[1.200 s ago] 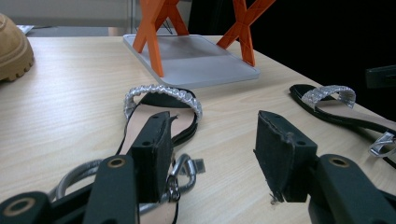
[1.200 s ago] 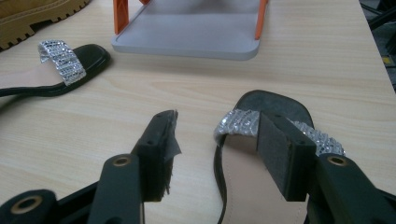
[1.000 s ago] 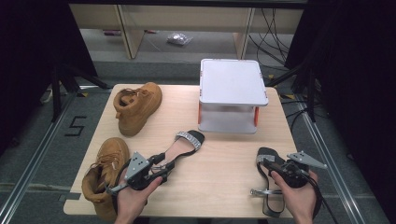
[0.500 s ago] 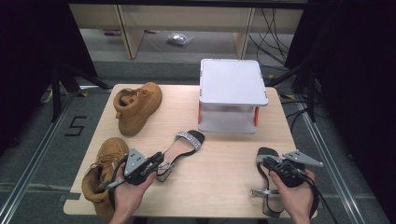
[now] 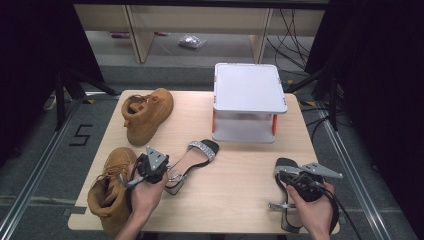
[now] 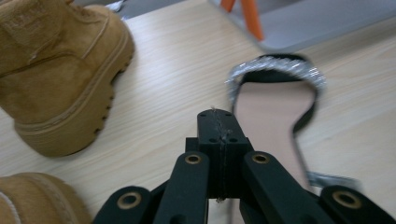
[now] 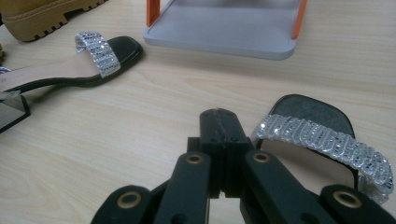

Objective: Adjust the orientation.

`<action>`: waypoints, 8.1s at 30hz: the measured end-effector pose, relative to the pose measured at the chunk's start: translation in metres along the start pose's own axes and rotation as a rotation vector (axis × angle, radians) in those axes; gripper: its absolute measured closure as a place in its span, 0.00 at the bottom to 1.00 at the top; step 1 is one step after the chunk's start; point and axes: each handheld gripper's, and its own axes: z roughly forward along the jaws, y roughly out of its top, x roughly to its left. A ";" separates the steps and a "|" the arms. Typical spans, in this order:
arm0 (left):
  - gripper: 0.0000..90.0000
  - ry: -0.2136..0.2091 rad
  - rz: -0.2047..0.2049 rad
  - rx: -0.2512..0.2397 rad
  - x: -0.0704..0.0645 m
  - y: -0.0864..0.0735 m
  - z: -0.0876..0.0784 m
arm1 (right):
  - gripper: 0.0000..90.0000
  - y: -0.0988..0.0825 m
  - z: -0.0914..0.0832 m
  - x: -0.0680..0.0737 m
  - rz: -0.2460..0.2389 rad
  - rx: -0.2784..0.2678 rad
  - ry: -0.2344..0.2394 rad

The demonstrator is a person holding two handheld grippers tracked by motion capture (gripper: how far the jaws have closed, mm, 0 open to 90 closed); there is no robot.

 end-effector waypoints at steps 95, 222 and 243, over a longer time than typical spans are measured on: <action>0.28 -0.179 -0.233 0.668 -0.056 0.041 0.094 | 0.64 -0.001 0.011 0.006 0.021 0.152 0.042; 0.38 -0.219 -0.303 0.265 -0.103 0.115 0.139 | 0.62 -0.008 0.014 -0.003 0.022 0.160 0.050; 0.99 -0.296 -0.088 -0.150 -0.059 0.189 0.104 | 0.72 -0.002 0.030 0.016 -0.027 0.170 0.080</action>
